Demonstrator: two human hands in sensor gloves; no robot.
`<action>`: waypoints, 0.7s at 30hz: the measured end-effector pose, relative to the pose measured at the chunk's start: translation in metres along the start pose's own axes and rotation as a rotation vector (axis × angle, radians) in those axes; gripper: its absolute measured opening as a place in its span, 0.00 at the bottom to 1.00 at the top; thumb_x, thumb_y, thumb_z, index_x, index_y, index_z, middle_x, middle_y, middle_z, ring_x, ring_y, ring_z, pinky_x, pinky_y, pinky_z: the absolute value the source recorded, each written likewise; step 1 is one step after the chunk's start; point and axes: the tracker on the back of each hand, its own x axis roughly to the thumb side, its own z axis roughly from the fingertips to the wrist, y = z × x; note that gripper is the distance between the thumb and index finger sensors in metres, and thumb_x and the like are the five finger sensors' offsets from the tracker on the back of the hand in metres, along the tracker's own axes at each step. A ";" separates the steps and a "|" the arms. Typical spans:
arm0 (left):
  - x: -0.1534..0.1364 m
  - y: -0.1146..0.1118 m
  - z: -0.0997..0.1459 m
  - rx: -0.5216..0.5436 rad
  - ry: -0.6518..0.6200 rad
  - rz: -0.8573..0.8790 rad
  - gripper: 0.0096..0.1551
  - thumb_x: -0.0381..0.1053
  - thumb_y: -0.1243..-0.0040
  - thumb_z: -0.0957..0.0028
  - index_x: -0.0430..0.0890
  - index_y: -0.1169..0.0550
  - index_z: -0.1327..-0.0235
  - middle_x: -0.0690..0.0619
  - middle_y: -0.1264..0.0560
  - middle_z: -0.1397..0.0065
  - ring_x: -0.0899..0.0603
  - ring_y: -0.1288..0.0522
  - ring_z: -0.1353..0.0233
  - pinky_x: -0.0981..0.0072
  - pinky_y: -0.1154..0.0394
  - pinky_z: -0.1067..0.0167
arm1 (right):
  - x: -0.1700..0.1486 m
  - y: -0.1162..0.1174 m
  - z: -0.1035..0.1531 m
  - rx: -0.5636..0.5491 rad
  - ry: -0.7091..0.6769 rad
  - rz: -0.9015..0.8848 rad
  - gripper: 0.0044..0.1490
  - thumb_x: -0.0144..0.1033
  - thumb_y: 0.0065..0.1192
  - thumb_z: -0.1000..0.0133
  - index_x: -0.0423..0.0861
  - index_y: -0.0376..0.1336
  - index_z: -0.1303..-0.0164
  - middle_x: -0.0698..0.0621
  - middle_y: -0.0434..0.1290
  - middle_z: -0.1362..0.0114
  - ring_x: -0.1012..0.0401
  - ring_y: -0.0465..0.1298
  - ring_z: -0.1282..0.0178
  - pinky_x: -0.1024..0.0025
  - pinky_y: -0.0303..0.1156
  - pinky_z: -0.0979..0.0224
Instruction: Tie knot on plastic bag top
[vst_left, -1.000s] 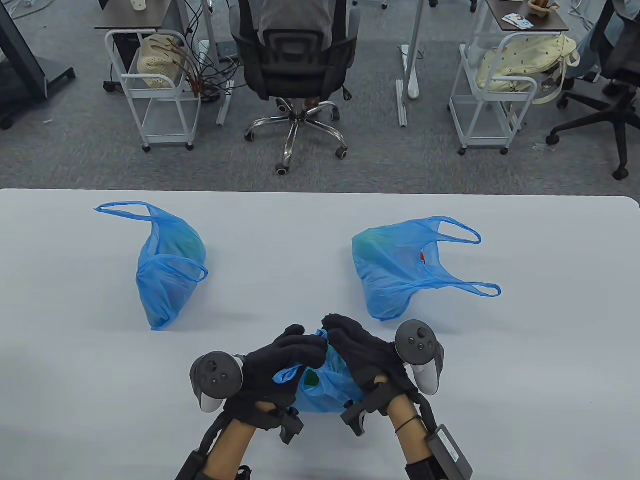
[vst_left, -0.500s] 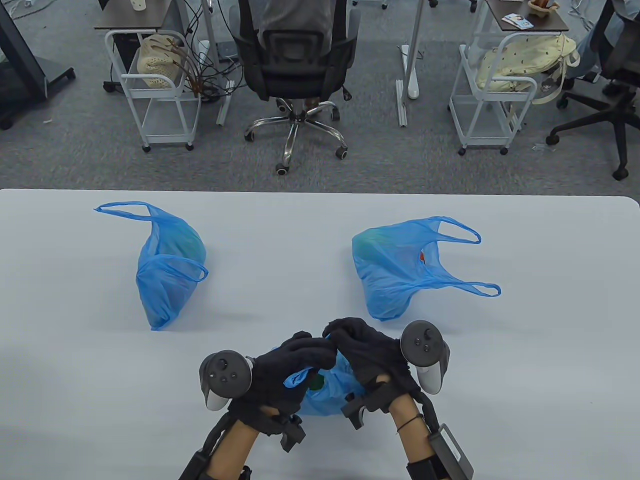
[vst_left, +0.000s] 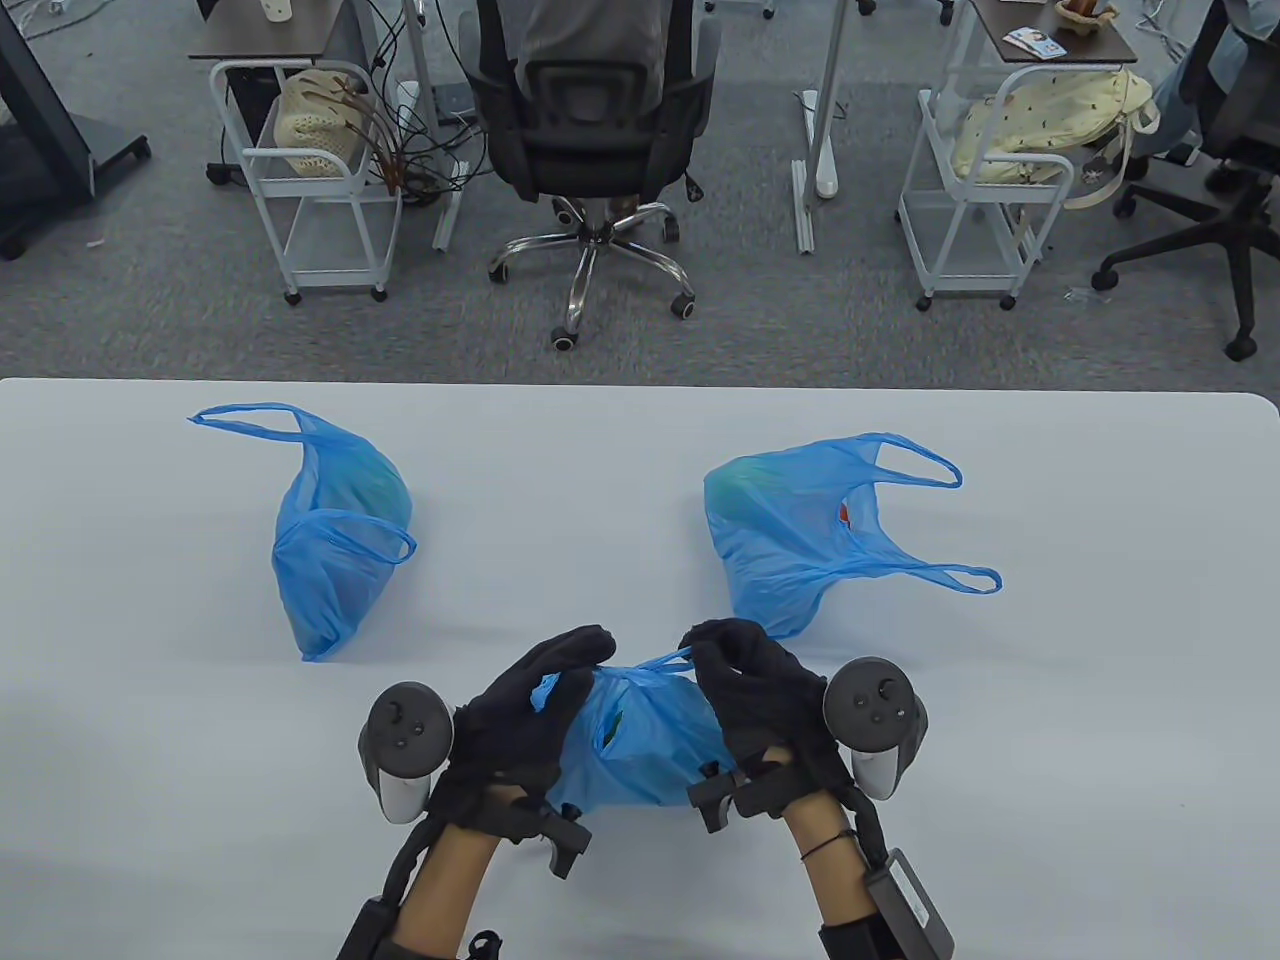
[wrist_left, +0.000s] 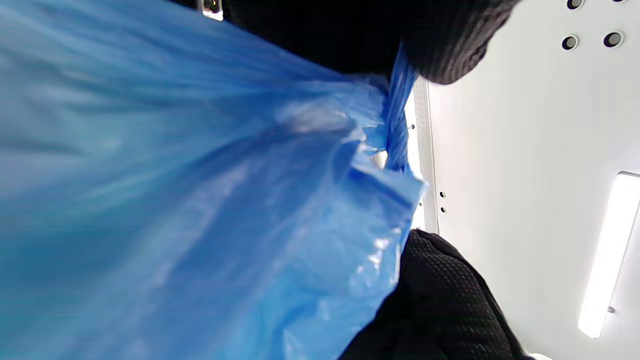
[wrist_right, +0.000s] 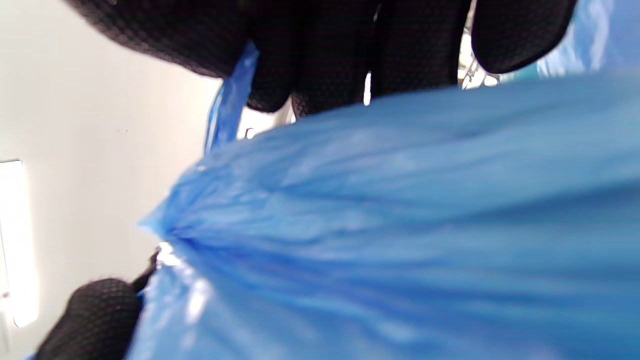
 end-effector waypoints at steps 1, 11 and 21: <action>0.000 0.001 0.000 0.007 0.010 -0.012 0.26 0.60 0.49 0.39 0.57 0.19 0.33 0.53 0.21 0.23 0.39 0.24 0.24 0.33 0.40 0.25 | 0.001 -0.001 0.000 -0.009 -0.009 0.021 0.23 0.47 0.66 0.45 0.43 0.71 0.50 0.45 0.79 0.43 0.43 0.80 0.41 0.35 0.68 0.39; -0.004 0.010 -0.001 0.028 0.103 -0.199 0.26 0.61 0.49 0.39 0.55 0.18 0.34 0.51 0.20 0.25 0.37 0.24 0.25 0.32 0.40 0.26 | 0.012 -0.009 0.000 -0.081 -0.135 0.398 0.22 0.47 0.69 0.49 0.43 0.74 0.55 0.45 0.81 0.48 0.46 0.82 0.48 0.37 0.72 0.44; -0.005 0.019 -0.002 0.024 0.161 -0.370 0.26 0.61 0.49 0.39 0.55 0.16 0.37 0.51 0.18 0.27 0.37 0.23 0.27 0.34 0.39 0.27 | 0.016 -0.005 0.000 -0.042 -0.238 0.738 0.22 0.48 0.70 0.50 0.43 0.74 0.57 0.45 0.82 0.51 0.47 0.84 0.53 0.41 0.75 0.49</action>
